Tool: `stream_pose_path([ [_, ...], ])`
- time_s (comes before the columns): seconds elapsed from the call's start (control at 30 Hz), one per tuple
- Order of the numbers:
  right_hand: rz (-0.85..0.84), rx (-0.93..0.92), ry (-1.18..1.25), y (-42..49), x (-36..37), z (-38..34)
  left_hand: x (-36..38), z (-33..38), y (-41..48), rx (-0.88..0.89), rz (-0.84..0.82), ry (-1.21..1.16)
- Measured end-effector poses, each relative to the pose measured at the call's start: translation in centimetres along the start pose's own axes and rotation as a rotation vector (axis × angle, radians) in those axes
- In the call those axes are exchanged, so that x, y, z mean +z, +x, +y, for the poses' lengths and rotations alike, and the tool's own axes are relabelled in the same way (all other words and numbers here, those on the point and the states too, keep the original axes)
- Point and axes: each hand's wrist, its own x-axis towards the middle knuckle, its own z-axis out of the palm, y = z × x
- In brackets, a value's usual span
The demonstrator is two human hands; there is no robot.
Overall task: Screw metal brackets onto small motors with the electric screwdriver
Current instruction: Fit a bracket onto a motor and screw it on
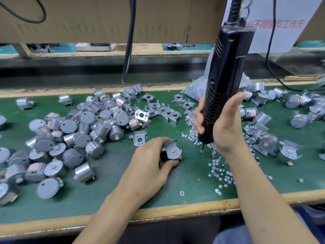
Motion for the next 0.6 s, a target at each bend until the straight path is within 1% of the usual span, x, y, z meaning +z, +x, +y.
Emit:
stream_pose_path([
  [0.33, 0.008, -0.028, -0.065, 0.18, 0.16, 0.2, 0.03, -0.02, 0.01, -0.002, 0.001, -0.002],
  [0.6, 0.021, -0.015, -0.072, 0.2, 0.13, 0.35, 0.04, -0.04, 0.01, 0.004, -0.003, 0.008],
])
